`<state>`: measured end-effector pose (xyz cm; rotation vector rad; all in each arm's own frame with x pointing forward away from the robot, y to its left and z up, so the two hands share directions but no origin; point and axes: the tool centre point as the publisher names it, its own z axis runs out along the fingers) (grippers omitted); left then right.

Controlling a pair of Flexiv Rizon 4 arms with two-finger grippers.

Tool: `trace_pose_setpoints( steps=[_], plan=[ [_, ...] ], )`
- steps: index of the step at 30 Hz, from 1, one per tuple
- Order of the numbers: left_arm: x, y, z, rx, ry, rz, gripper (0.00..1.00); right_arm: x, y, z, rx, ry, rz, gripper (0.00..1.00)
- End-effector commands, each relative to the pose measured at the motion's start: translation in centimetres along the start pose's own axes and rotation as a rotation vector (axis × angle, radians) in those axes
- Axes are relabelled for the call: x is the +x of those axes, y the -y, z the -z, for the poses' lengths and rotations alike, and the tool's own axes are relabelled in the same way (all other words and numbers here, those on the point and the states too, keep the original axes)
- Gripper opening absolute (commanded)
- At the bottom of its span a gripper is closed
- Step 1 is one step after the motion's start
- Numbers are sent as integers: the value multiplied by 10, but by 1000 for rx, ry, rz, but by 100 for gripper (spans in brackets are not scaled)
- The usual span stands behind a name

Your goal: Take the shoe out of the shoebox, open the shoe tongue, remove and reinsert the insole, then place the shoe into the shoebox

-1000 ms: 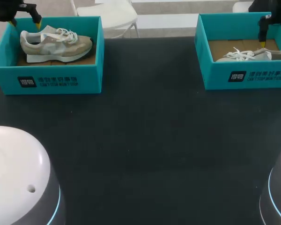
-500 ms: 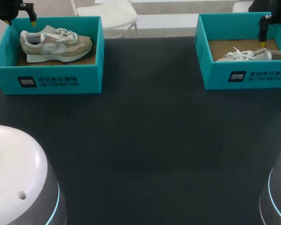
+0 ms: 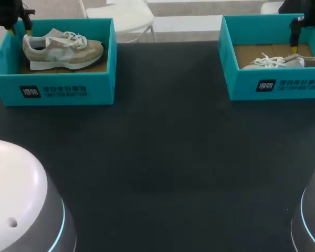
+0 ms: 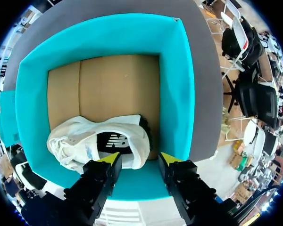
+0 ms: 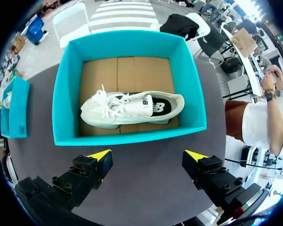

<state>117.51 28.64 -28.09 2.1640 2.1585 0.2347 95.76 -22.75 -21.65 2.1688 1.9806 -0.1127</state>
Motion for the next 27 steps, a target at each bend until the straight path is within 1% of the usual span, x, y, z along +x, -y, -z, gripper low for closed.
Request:
trace_pose_setpoints(
  steps=[1,3,6,10,14,16,17,20,23,27],
  plan=[
    [6,-13,-14,37,15,2,56,0,1,0,-2,-1,-1,100],
    [6,-15,-18,40,6,-3,58,0,1,0,-2,-1,-1,100],
    [6,-20,-24,50,2,-5,67,0,1,0,-2,-1,-1,100],
    [3,-23,-29,77,14,6,65,0,1,0,-2,-1,-1,100],
    [0,-19,-43,106,14,10,64,0,1,0,-2,-1,-1,100],
    [0,-19,-47,112,10,16,64,0,1,0,-2,-1,-1,100],
    [1,-18,-51,115,7,17,63,0,1,0,-2,-1,-1,100],
    [2,-18,-59,122,1,16,65,0,1,0,-2,-1,-1,100],
    [3,-19,-68,129,0,17,64,0,1,0,-2,-1,-1,100],
    [4,-20,-76,158,23,19,62,0,1,0,-2,-1,-1,100]
  ],
)
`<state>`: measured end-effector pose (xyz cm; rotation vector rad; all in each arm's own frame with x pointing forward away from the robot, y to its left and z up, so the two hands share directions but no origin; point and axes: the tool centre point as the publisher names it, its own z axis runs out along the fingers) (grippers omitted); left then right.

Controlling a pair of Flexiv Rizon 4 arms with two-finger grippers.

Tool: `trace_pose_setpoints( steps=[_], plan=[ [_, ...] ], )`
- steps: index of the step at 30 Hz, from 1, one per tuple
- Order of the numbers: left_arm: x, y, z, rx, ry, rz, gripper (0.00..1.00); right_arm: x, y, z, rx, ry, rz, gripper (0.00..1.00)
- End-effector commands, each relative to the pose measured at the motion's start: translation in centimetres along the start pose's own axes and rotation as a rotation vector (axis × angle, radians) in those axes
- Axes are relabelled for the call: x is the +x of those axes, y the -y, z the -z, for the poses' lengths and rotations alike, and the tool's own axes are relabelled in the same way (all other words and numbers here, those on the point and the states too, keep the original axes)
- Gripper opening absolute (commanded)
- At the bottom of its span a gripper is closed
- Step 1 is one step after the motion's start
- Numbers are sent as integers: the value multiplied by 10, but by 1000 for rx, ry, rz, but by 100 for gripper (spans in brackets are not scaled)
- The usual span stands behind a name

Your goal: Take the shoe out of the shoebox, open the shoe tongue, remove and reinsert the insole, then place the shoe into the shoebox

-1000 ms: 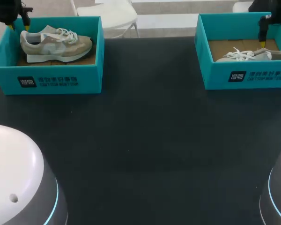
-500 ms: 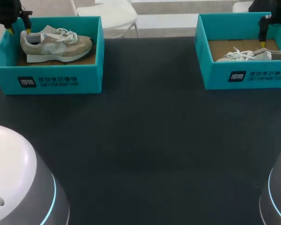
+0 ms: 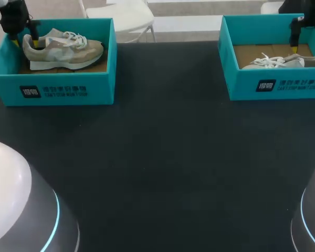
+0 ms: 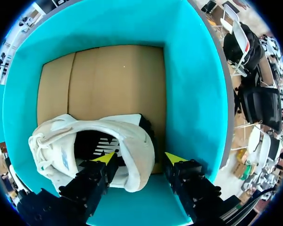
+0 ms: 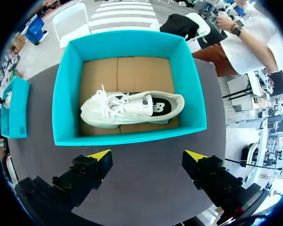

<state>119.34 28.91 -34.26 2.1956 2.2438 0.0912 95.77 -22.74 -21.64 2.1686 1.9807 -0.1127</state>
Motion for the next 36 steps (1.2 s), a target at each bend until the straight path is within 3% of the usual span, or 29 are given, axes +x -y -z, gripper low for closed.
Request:
trace_pose_setpoints(
  steps=[1,7,9,15,18,19,20,22,24,36],
  plan=[
    [5,-13,-14,40,7,-4,60,0,1,0,-2,-1,-1,100],
    [5,-12,-22,52,5,2,58,0,1,0,-2,-1,-1,100],
    [5,-11,-23,58,1,1,51,0,1,0,-2,-1,-1,100],
    [8,-9,-30,85,-34,-2,41,0,1,0,-2,-1,-1,100],
    [10,-7,-24,81,-55,-22,18,0,1,0,-2,-1,-1,100],
    [11,-6,-22,82,-57,-29,5,0,1,0,-2,-1,-1,100],
    [12,-6,-20,89,-68,-39,0,0,1,0,-2,-1,-1,100],
    [15,-6,-16,81,-72,-65,0,0,1,0,-2,-1,-1,100],
    [17,-6,-8,78,-89,-92,0,0,1,0,-2,-1,-1,100],
    [21,13,93,94,-58,-261,0,0,1,0,-2,-1,-1,100]
  ],
)
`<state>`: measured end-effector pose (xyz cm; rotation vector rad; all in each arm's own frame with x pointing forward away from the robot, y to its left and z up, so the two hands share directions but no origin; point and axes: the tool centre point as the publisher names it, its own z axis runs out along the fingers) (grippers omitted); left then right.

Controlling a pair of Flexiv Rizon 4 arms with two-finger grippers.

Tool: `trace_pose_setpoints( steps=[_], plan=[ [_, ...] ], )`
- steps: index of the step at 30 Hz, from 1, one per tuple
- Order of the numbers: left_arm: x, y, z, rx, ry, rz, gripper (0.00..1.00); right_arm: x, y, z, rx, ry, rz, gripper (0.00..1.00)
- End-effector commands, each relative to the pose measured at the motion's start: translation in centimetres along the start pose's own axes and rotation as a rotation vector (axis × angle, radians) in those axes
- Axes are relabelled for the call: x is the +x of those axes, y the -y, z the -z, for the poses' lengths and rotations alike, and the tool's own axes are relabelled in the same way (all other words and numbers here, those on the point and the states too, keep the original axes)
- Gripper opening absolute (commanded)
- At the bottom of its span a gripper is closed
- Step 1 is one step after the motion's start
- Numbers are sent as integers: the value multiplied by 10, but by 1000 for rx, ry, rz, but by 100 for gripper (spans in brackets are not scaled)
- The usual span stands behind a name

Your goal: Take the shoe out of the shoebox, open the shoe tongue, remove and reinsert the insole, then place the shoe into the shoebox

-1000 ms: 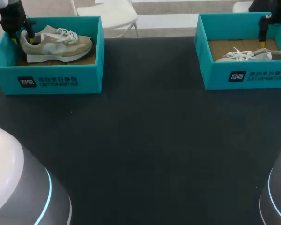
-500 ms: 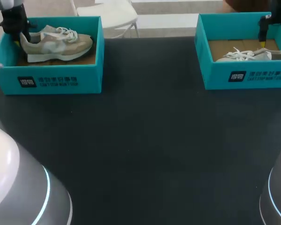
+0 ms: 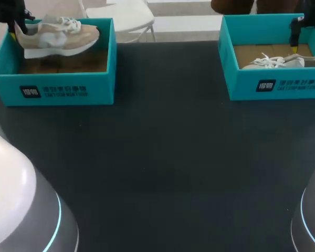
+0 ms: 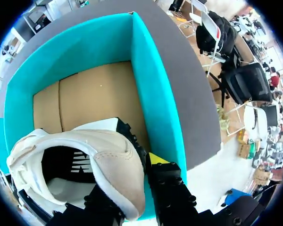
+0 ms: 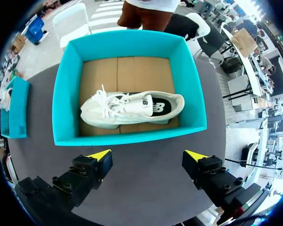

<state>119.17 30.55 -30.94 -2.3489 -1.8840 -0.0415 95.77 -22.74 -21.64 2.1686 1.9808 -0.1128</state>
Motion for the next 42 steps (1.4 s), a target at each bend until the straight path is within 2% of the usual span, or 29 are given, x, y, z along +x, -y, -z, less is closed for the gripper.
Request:
trace_pose_setpoints(
  steps=[1,8,15,39,42],
  plan=[
    [4,22,65,-18,7,-22,0,0,1,0,-2,-1,-1,100],
    [31,41,123,-70,50,-24,0,0,1,0,-2,-1,-1,100],
    [48,60,166,-160,-7,-17,0,0,1,0,-2,-1,-1,100],
    [48,60,166,-160,-7,-17,0,0,1,0,-2,-1,-1,100],
    [35,81,171,-194,0,5,0,0,1,0,-2,-1,-1,100]
  ],
)
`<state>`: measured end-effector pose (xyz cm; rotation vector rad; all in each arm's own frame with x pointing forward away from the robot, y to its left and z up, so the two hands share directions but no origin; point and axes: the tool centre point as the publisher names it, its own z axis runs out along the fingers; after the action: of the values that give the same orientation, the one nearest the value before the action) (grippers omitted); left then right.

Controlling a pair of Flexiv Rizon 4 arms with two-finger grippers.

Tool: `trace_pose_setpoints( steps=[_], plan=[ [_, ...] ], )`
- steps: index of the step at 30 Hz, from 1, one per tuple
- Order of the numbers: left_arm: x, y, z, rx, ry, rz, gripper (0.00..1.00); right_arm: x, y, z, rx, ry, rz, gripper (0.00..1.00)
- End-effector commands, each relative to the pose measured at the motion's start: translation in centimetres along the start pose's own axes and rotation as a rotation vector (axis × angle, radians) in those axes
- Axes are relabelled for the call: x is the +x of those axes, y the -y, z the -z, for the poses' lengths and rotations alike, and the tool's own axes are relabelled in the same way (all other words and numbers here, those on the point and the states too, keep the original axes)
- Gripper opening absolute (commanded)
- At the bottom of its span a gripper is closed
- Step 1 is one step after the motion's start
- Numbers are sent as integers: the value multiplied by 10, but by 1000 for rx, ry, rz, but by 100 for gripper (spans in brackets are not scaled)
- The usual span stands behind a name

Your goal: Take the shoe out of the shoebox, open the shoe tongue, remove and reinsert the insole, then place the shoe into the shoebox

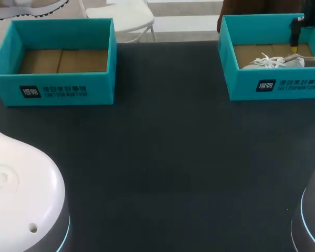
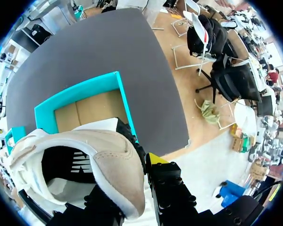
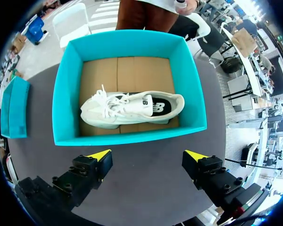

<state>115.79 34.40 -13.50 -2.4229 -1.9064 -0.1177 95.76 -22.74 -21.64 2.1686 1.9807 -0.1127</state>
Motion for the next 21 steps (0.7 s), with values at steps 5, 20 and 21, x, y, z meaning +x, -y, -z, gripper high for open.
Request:
trace_pose_setpoints(
  steps=[5,20,21],
  plan=[
    [-35,52,18,-120,2,45,0,0,1,0,-2,-1,-1,100],
    [-126,102,43,-208,-168,94,0,0,1,0,-2,-1,-1,100],
    [-132,105,44,-217,-165,90,0,0,1,0,-2,-1,-1,100]
  ],
)
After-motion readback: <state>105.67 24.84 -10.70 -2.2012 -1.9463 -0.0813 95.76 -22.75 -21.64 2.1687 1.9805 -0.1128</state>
